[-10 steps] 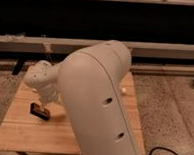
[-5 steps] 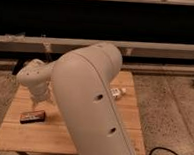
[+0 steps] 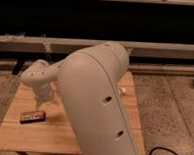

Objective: Knock the eraser over

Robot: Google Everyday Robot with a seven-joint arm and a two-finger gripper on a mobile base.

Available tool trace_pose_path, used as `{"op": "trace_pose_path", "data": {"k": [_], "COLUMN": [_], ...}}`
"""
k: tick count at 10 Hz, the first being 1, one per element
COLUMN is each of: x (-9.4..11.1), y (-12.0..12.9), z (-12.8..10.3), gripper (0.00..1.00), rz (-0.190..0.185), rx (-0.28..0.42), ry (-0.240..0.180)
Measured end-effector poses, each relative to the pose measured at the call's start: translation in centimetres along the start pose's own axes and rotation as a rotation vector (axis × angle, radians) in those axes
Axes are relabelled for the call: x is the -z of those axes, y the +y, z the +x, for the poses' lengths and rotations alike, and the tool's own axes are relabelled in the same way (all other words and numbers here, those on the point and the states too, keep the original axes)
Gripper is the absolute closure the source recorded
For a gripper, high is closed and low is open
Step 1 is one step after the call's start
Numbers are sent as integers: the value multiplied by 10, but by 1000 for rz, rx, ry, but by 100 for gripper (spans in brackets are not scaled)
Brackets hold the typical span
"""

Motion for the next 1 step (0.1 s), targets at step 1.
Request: {"op": "trace_pose_path", "data": {"k": [1], "x": [0], "y": [5], "z": [-5], "gripper": [35], "rz": [1], "rx": [3], "ry": [-1]}}
